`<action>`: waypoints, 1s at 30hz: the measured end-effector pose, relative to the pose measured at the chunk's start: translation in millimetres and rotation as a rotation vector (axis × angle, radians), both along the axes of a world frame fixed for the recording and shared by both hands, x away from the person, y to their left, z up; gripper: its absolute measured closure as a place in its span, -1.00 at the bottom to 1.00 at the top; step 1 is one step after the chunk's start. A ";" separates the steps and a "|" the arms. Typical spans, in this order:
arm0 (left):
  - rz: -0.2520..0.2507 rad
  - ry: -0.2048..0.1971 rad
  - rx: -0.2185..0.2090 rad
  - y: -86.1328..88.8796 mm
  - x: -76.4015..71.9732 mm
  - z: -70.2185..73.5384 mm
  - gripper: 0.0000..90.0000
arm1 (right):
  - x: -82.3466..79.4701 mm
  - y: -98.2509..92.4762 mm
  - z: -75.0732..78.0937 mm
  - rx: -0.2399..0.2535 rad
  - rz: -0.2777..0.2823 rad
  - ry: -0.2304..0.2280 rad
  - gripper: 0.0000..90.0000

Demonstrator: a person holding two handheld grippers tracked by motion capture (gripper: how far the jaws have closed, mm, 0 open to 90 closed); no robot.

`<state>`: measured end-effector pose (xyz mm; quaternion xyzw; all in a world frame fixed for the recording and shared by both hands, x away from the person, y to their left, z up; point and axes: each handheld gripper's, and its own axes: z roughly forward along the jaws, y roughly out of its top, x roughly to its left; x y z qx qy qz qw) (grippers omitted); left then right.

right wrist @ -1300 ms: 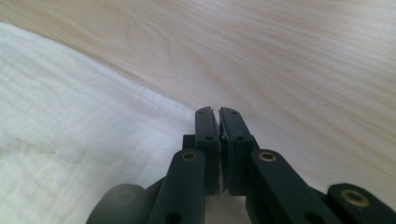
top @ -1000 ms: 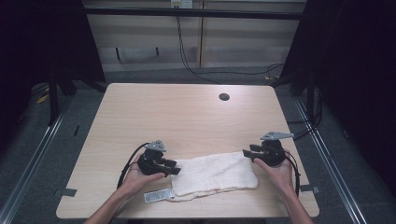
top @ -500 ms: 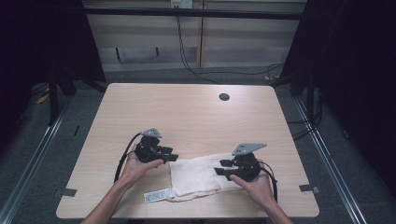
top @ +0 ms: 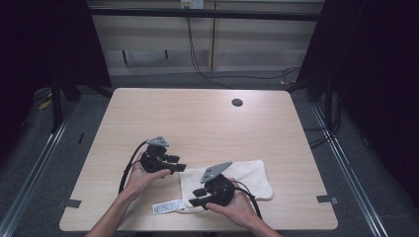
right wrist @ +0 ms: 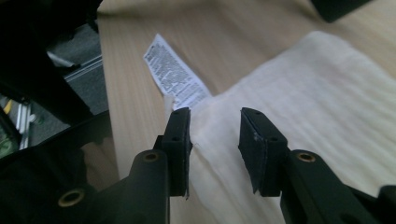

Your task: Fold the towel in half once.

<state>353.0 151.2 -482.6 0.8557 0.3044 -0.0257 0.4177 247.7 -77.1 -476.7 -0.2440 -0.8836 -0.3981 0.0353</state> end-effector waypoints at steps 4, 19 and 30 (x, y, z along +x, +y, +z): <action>-0.005 0.002 0.018 -2.0 -1.6 -2.3 0.02 | -0.1 11.2 -8.8 0.011 0.021 0.010 0.41; 0.052 0.008 -0.017 13.2 0.0 -0.3 -0.05 | -12.2 22.2 -22.0 -0.027 0.108 -0.082 0.38; 0.076 0.025 -0.064 19.7 0.0 3.5 -0.08 | -18.9 21.6 -24.0 -0.050 0.103 -0.184 0.73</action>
